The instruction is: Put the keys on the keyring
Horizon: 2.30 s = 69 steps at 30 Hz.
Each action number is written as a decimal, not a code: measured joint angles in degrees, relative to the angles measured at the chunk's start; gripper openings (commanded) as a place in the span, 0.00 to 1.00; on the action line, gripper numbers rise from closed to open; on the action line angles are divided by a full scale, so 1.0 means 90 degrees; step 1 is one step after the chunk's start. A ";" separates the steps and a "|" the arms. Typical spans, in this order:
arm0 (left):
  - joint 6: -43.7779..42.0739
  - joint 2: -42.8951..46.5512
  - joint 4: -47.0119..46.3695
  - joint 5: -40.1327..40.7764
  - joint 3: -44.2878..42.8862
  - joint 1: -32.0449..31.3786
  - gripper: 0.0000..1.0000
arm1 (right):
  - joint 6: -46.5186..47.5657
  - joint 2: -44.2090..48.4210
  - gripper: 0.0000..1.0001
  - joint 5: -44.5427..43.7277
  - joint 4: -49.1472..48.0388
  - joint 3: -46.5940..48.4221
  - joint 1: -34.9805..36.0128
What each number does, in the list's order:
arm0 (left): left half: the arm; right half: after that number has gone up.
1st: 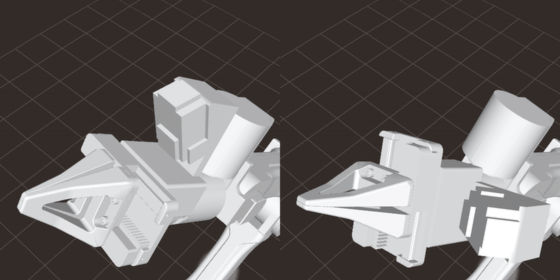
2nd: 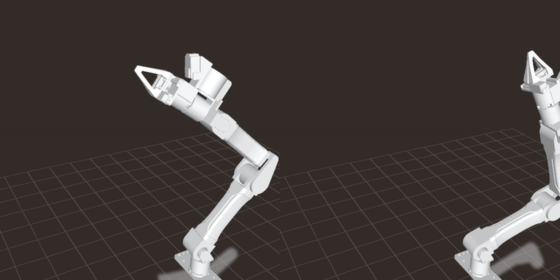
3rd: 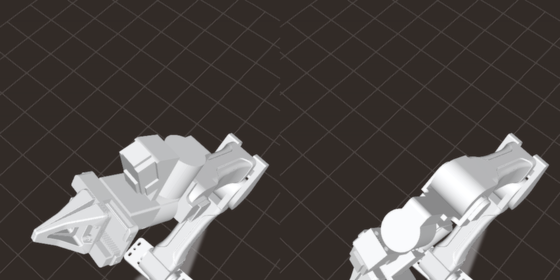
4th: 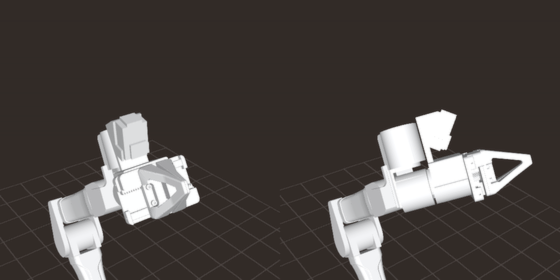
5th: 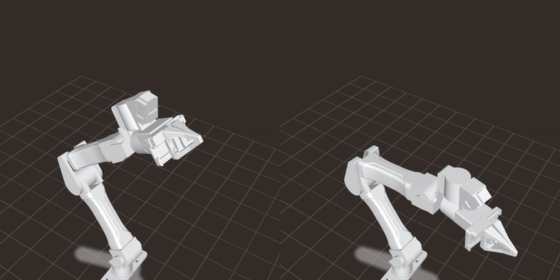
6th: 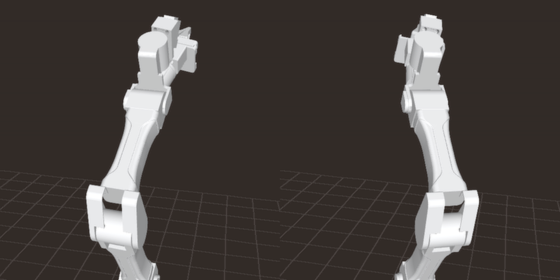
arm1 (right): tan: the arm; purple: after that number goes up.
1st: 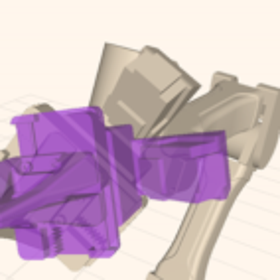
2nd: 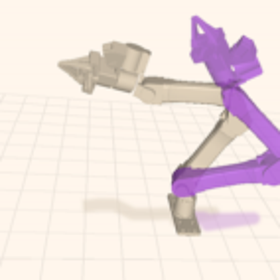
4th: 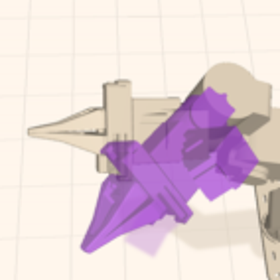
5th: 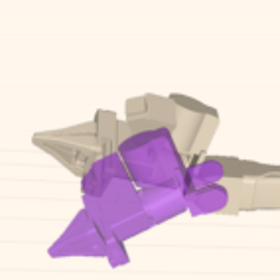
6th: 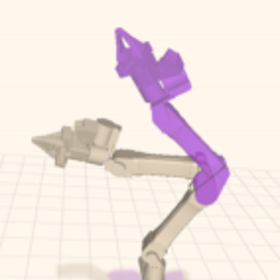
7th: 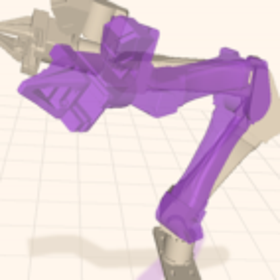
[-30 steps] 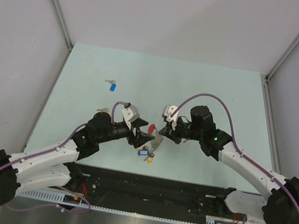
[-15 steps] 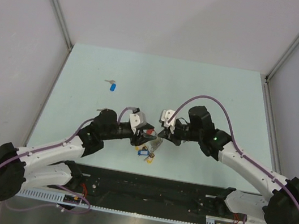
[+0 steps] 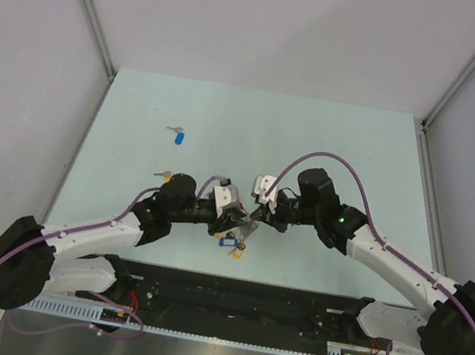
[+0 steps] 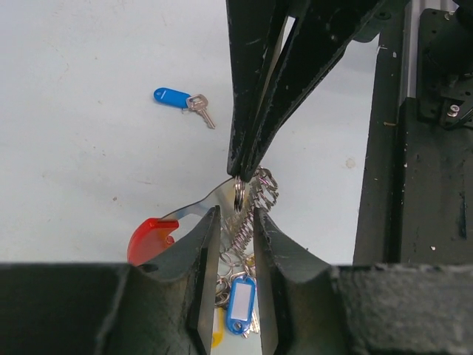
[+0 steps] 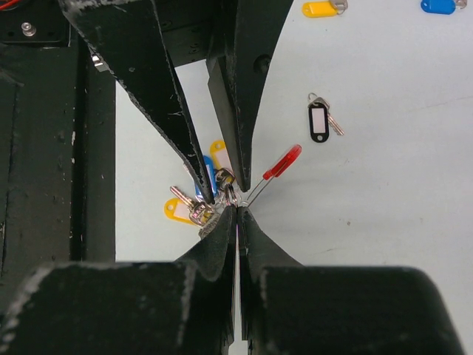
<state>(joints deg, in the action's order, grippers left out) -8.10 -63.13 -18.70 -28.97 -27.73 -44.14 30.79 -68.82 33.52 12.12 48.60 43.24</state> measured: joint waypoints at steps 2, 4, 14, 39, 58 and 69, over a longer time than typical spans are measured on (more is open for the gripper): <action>0.0000 0.0000 0.0002 -0.0005 -0.0007 0.0000 0.32 | 0.0017 -0.0002 0.00 0.0000 0.0022 0.0007 0.0017; 0.0010 0.0002 0.0002 -0.0029 -0.0022 0.0000 0.32 | 0.0039 -0.0002 0.00 0.0000 0.0034 0.0010 0.0027; 0.0019 0.0063 0.0002 -0.0182 -0.0114 0.0000 0.27 | 0.0090 -0.0046 0.00 -0.0010 0.0151 0.0087 0.0136; 0.1042 0.0495 -0.1394 0.0214 0.0882 -0.0049 0.00 | -0.1494 0.0595 0.31 -0.1035 -0.0075 -0.0049 0.0180; 0.1746 0.0459 -0.2880 0.0442 0.1253 -0.0097 0.00 | -0.2756 0.0653 0.36 -0.1231 -0.1841 -0.1280 0.0437; 0.2035 0.0301 -0.3679 0.0488 0.1576 -0.0117 0.01 | -0.3157 0.1013 0.36 -0.1416 -0.1967 -0.1443 0.0374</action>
<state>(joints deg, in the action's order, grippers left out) 10.22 -60.42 -51.81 -24.58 -13.54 -45.19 2.37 -59.70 20.78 -5.58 35.62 46.61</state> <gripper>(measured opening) 0.011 0.356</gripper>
